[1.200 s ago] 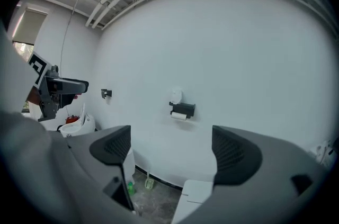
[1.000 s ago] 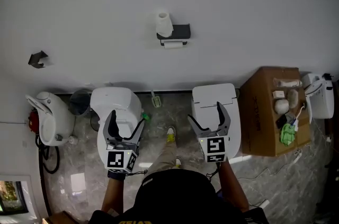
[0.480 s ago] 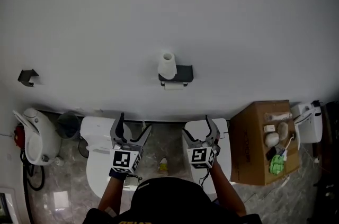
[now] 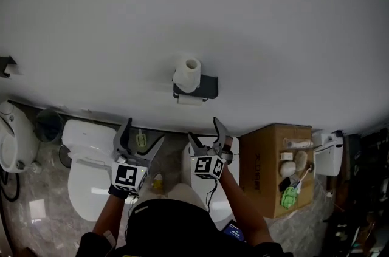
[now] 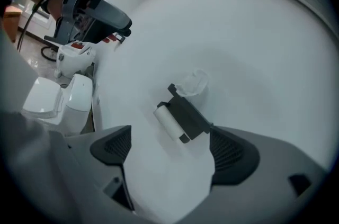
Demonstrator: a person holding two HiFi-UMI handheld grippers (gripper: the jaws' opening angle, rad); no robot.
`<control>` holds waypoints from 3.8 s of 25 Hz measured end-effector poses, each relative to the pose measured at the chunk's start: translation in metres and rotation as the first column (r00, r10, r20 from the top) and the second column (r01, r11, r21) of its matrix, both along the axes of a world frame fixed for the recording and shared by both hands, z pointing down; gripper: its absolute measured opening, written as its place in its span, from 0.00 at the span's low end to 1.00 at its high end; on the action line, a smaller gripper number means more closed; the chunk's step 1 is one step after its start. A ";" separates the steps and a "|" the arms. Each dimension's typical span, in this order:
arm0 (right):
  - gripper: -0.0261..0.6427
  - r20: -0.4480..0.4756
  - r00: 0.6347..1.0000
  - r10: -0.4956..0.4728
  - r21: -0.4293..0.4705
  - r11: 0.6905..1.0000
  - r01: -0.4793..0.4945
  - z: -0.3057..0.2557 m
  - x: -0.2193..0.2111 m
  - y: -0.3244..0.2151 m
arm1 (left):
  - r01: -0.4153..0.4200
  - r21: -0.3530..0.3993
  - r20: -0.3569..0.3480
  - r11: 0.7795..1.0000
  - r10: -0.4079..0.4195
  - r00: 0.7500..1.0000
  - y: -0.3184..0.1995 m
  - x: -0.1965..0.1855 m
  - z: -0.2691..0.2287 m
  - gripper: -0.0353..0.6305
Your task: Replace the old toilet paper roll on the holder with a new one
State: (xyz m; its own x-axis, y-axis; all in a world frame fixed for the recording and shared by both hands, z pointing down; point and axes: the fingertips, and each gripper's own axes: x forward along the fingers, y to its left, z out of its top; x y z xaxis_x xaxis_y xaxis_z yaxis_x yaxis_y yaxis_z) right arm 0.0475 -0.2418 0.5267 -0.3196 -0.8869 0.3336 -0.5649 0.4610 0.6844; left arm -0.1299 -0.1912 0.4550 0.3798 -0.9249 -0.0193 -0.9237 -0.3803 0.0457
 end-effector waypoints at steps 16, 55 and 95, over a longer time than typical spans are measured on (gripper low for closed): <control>0.70 -0.444 0.874 -0.199 0.062 0.966 0.251 0.071 -0.040 -0.068 | 0.028 -0.028 0.063 0.999 -0.026 0.998 -0.007 0.021 0.044 0.74; 0.31 -0.550 0.826 -0.126 0.145 0.959 0.243 0.053 -0.053 -0.103 | 0.024 -0.029 0.039 0.999 -0.023 0.999 -0.008 0.035 0.037 0.74; 0.31 -0.500 0.862 0.079 0.131 0.991 -0.015 0.053 0.051 -0.106 | -0.002 -0.008 0.025 1.000 0.002 1.000 -0.022 0.043 0.026 0.74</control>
